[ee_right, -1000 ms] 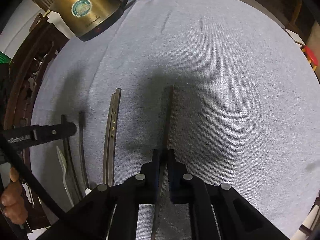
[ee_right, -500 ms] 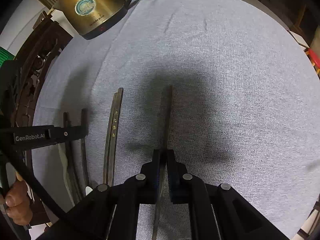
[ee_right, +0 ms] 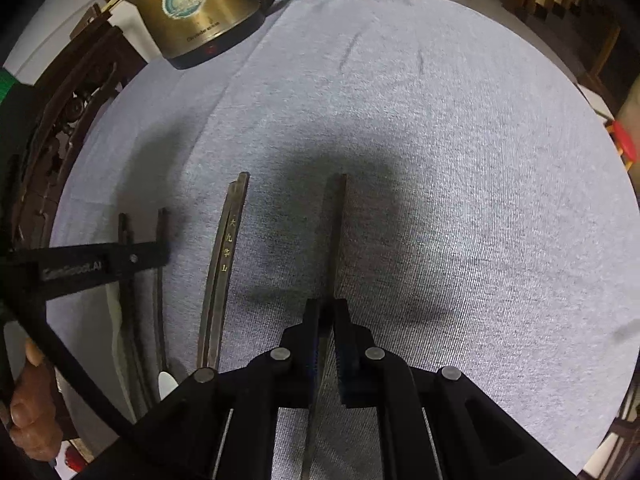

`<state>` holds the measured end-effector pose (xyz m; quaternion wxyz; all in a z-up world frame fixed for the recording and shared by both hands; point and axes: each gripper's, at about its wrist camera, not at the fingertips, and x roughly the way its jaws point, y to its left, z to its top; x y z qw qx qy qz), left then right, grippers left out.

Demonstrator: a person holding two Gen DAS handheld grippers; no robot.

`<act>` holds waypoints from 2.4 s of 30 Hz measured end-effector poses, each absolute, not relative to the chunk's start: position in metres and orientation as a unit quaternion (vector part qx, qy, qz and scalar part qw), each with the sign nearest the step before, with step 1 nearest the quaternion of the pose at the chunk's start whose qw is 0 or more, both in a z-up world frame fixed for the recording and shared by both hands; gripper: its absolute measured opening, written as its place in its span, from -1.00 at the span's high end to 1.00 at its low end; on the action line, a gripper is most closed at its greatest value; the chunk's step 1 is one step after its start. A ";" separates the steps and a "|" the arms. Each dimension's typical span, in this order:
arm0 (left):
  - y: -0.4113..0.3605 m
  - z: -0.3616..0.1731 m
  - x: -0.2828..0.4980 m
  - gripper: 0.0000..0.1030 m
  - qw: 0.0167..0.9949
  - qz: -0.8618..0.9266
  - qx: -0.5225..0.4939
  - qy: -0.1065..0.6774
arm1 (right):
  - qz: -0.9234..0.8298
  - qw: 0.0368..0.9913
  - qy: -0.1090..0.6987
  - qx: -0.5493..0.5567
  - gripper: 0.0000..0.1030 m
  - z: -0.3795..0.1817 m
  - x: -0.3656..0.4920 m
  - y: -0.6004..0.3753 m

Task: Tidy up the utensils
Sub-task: 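Close the left tool on another dark chopstick while the right tool holds its chopstick, then lift both held chopsticks and carry them over the grey holder cup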

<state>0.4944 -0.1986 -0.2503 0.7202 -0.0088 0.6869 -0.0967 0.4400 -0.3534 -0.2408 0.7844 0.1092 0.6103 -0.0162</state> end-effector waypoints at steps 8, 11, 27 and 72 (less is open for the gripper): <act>-0.195 -0.251 0.487 0.90 0.722 -0.113 -0.012 0.682 | -0.009 0.787 0.606 0.118 0.87 -0.232 0.439 -0.357; -0.196 -0.242 0.485 0.90 0.727 -0.124 -0.016 0.675 | -0.007 0.794 0.596 0.120 0.87 -0.221 0.433 -0.356; -0.176 -0.139 0.426 0.90 0.791 -0.169 -0.014 0.587 | 0.003 0.849 0.516 0.114 0.88 -0.143 0.383 -0.349; -0.100 -0.006 0.149 0.90 0.954 -0.260 -0.032 0.146 | 0.119 0.981 0.119 0.098 0.87 -0.027 0.123 -0.266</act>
